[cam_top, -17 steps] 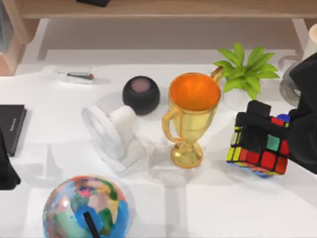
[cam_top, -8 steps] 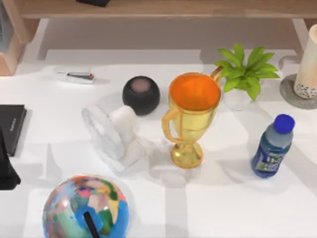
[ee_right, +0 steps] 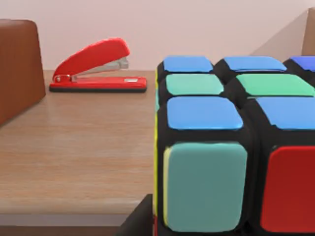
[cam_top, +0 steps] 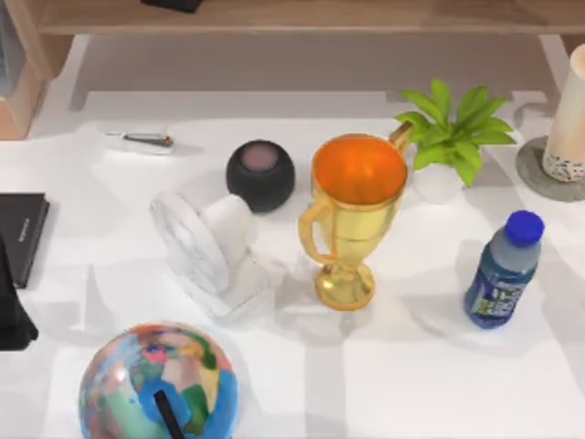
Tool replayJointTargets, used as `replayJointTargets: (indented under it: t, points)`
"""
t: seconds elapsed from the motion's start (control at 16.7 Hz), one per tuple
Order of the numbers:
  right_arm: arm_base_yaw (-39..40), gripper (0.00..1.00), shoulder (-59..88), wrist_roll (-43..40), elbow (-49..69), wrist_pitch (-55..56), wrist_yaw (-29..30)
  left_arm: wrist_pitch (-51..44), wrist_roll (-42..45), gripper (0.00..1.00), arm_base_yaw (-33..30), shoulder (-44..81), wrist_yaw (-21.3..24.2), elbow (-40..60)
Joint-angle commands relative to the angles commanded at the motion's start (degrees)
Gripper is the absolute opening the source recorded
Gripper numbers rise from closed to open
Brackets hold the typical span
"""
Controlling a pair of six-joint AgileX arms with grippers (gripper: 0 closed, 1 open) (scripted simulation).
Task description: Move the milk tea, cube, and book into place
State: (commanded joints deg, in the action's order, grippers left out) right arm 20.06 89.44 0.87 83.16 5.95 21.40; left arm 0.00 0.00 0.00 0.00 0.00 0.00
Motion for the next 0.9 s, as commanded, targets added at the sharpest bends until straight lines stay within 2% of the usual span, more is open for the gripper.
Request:
replayJointTargets:
  t: [0.36,0.66,0.9]
  points:
    - [1.2,0.0,1.2,-0.5,1.9,1.3,-0.4,0.0,0.0,1.0,0.0,0.0,0.0,0.0]
    - [2.4,0.0,9.5,-1.7,14.4,4.2,-2.5,0.0,0.0,1.0,0.0,0.0,0.0,0.0]
    - [-2.9,0.0,18.6,-0.9,23.7,-1.1,-3.9,0.0,0.0,1.0,0.0,0.0,0.0,0.0]
